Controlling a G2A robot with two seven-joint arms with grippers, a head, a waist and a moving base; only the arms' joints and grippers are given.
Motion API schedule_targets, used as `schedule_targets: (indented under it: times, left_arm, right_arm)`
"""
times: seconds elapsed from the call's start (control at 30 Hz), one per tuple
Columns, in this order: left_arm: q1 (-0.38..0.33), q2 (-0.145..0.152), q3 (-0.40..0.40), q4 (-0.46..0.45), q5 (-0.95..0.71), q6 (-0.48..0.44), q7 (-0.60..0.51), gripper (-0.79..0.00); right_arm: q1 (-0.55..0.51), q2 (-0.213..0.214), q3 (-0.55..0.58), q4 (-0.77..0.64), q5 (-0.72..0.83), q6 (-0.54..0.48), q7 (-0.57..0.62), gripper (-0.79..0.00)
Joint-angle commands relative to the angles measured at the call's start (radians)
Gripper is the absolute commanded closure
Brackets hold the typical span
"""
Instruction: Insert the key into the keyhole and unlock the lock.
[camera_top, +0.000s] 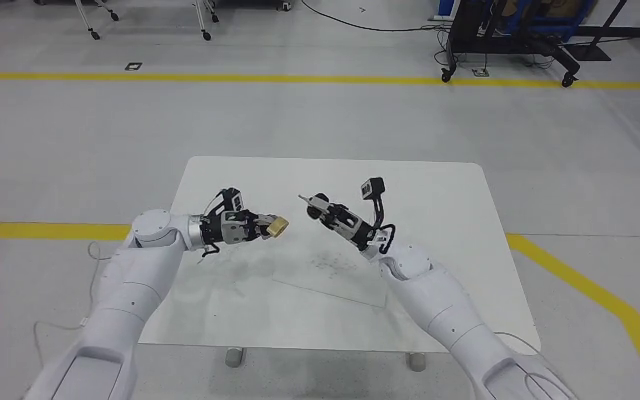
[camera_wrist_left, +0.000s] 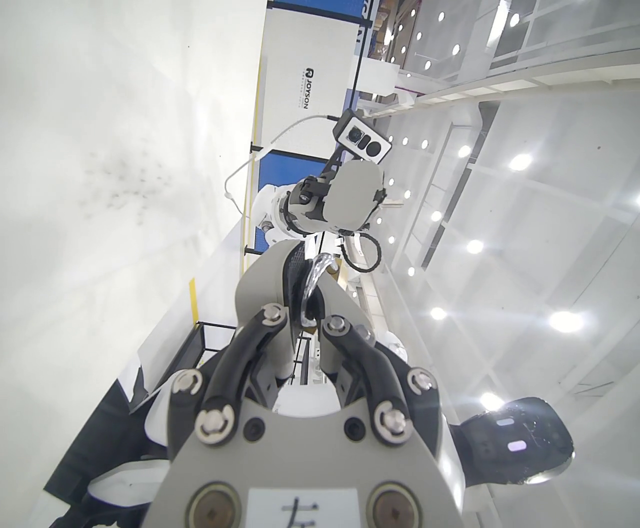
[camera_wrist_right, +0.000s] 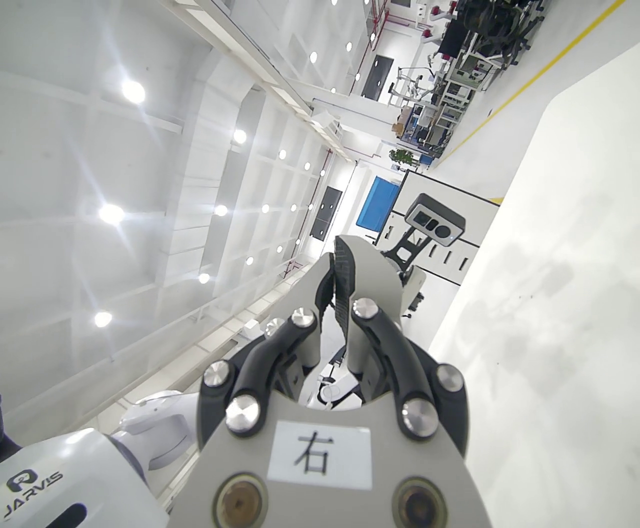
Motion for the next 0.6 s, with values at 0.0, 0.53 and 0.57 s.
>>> schedule_targets:
  times: [0.0, 0.53, 0.57]
  left_arm:
    - [-0.007, -0.002, 0.003, 0.015, -0.006, -0.005, -0.011, 0.000]
    - [-0.025, -0.009, 0.012, 0.048, 0.021, -0.032, 0.054, 0.000]
    - [-0.026, -0.008, 0.011, 0.050, 0.028, -0.036, 0.065, 0.000]
  right_arm:
    - [0.020, -0.012, -0.023, 0.026, -0.025, -0.003, -0.025, 0.000]
    - [0.078, -0.058, -0.099, 0.084, -0.120, 0.031, -0.025, 0.000]
    - [0.073, -0.056, -0.094, 0.071, -0.109, 0.026, -0.009, 0.000]
